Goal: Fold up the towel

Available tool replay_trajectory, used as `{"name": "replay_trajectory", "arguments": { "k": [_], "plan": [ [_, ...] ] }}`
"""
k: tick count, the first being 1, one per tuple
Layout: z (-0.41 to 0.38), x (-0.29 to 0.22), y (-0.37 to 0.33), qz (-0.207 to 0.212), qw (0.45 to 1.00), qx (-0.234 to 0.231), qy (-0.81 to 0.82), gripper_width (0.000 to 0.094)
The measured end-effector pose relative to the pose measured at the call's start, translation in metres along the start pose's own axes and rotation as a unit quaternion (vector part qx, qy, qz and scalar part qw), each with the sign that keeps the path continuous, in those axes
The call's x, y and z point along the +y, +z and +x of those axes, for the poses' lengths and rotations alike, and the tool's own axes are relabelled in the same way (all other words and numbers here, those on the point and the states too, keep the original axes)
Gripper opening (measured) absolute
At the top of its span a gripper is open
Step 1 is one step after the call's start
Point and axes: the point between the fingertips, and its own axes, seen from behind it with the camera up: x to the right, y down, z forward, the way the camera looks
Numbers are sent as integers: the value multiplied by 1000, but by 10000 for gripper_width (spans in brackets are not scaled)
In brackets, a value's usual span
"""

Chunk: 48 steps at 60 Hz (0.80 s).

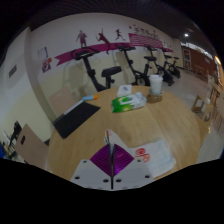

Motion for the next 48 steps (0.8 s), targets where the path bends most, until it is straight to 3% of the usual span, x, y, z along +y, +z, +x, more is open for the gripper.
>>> {"name": "replay_trajectory", "arguments": {
  "k": [9,23,32,33,40,42,46,48],
  "plan": [
    [84,-15,-7,3,999,47,3,5],
    [190,34,19,-35,990,123,-62,12],
    [202,48,25,-38,988,129,-80,44],
    [206,47,24,-37,988,131,-80,77],
    [209,36,-1,-35,985,148,-82,855],
    [206,30,-13,-34,986,148,-74,807],
    [194,19,-47,-35,987,147,-57,875],
    [183,13,-64,-37,988,140,-58,860]
  ]
}}
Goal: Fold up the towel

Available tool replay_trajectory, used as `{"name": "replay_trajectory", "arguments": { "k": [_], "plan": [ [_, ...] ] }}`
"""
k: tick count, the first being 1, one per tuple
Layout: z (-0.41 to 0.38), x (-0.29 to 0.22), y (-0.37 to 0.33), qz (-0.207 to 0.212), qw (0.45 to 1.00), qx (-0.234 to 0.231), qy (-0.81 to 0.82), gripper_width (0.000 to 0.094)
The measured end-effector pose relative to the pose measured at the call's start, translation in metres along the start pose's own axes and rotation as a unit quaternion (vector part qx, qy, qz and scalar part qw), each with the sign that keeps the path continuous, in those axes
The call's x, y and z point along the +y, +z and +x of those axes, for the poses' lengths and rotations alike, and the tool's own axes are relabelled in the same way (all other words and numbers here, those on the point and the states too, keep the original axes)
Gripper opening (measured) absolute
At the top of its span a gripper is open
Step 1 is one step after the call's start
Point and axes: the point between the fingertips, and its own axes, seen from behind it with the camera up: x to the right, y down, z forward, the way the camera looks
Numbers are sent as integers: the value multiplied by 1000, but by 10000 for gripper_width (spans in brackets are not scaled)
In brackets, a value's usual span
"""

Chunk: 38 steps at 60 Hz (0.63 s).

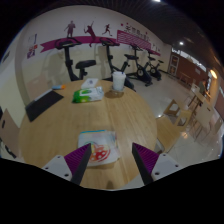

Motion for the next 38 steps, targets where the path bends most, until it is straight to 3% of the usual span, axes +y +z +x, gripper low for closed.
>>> {"name": "replay_trajectory", "arguments": {
  "k": [13,38],
  "plan": [
    [-20,6,-152,4,1000,-21,-2,857],
    [-27,23,-194,19,1000,-8,9,852]
  ]
}}
